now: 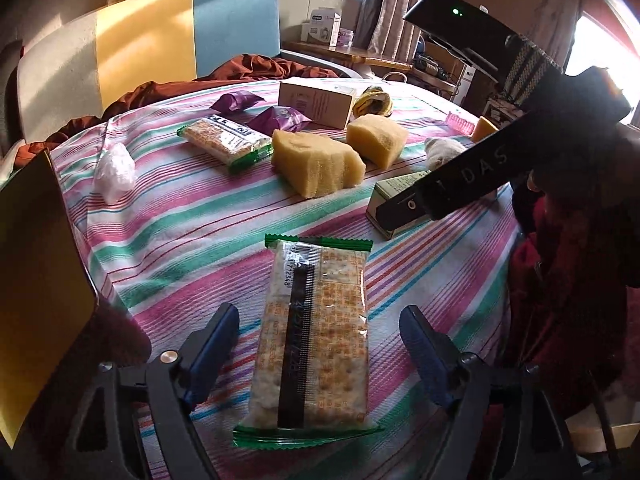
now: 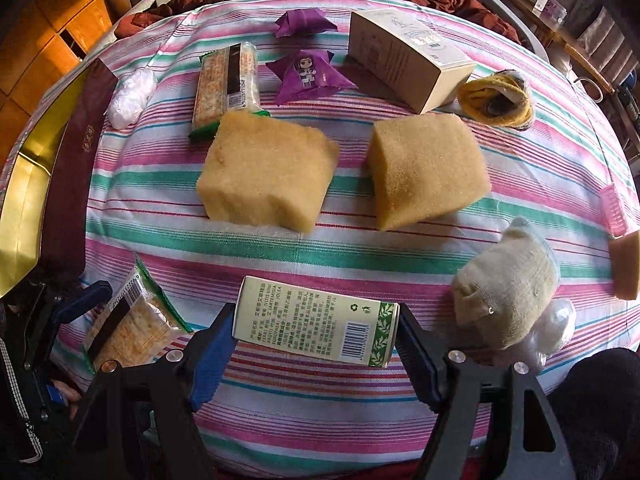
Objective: Organize objects
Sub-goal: 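Carry the cracker packet into the gold tin and open the left tool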
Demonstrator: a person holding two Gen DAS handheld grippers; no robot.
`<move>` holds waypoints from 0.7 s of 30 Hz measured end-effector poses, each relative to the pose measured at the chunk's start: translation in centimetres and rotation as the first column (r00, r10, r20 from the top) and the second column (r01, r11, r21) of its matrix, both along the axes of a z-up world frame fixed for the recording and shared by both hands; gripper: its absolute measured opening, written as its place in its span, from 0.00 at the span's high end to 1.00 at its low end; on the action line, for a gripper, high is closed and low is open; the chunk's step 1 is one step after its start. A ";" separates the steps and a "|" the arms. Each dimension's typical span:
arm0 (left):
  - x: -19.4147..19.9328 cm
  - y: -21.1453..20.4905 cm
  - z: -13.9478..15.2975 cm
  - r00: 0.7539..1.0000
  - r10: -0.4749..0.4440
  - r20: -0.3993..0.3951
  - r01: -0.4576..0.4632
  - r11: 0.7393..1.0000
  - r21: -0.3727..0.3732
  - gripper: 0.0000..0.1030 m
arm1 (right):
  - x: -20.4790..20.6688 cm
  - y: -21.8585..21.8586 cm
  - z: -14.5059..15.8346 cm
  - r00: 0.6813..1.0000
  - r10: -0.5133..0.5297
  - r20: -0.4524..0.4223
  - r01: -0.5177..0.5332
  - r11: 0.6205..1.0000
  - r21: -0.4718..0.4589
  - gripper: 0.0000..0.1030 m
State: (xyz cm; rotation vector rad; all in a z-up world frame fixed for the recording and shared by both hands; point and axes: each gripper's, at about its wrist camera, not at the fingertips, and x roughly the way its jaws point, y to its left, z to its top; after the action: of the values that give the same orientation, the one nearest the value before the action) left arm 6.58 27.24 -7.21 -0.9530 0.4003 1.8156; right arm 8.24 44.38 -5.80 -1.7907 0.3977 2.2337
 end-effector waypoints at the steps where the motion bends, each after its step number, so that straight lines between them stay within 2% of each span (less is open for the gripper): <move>1: -0.3 0.1 0.0 1.000 0.005 0.003 -0.005 1.000 -0.003 0.20 | 0.0 0.0 0.0 1.000 -0.001 -0.004 0.001 1.000 -0.005 0.25; 3: -0.6 0.4 0.1 1.000 0.005 0.002 -0.005 1.000 -0.017 0.20 | 0.1 0.1 0.1 1.000 -0.008 -0.008 0.008 1.000 -0.008 0.25; 12: 0.0 2.1 -0.5 0.995 -0.026 -0.092 0.019 0.997 -0.078 0.17 | 0.1 -0.2 0.1 1.000 -0.016 -0.002 0.016 1.000 0.001 0.25; 14: 0.0 2.1 -0.3 0.994 -0.022 -0.104 0.015 0.998 -0.068 0.38 | 0.0 -0.5 0.0 1.000 -0.007 0.007 0.006 1.000 0.015 0.26; 15: 0.1 2.1 -0.1 0.994 -0.022 -0.110 0.015 0.998 -0.065 0.56 | -0.1 -0.7 0.0 1.000 -0.001 0.012 0.001 1.000 0.023 0.27; 19: -0.1 1.6 0.3 0.997 -0.001 -0.076 -0.004 0.998 -0.067 0.56 | -0.1 -1.1 0.0 1.000 0.010 0.012 -0.011 1.000 0.028 0.27; 21: -0.2 0.8 1.1 0.998 0.019 -0.053 -0.021 0.999 -0.043 0.56 | -0.2 -1.2 0.0 1.000 0.013 0.013 -0.013 0.999 0.031 0.27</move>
State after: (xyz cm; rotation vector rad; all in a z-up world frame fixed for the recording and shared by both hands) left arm 6.43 28.06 -6.07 -0.9437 0.4665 1.8599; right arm 8.06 43.14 -5.80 -1.7960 0.3483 2.2235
